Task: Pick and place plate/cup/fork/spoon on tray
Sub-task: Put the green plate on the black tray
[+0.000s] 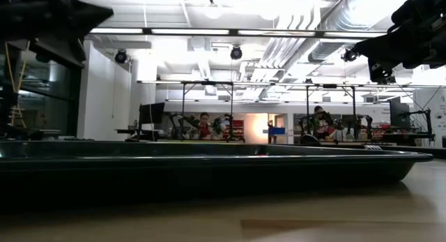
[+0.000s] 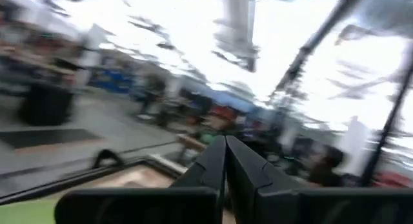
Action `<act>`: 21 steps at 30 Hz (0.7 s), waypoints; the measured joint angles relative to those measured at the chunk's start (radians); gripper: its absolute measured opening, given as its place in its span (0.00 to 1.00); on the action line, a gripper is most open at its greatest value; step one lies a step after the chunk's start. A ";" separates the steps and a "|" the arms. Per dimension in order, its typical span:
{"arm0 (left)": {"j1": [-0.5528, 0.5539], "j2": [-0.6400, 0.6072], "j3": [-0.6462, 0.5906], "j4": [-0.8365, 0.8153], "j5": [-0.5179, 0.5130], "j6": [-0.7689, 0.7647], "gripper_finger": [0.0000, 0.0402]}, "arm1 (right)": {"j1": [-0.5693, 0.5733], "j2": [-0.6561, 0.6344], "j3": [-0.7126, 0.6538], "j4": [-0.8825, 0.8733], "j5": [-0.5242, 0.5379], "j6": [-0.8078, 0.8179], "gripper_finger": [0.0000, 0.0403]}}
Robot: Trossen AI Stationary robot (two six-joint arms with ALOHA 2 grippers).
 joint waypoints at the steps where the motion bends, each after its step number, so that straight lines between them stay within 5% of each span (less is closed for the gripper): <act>1: 0.007 0.016 0.000 -0.004 -0.030 0.001 0.02 | 0.000 0.000 0.000 0.000 0.000 0.000 0.00; 6: 0.084 0.163 0.046 -0.018 -0.037 -0.011 0.14 | 0.000 0.000 0.000 0.000 0.000 0.000 0.00; 13: 0.297 0.465 0.209 -0.252 -0.030 0.013 0.39 | 0.000 0.000 0.000 0.000 0.000 0.000 0.00; 21: 0.600 0.843 0.301 -0.247 0.158 -0.059 0.53 | 0.000 0.000 0.000 0.000 0.000 0.000 0.00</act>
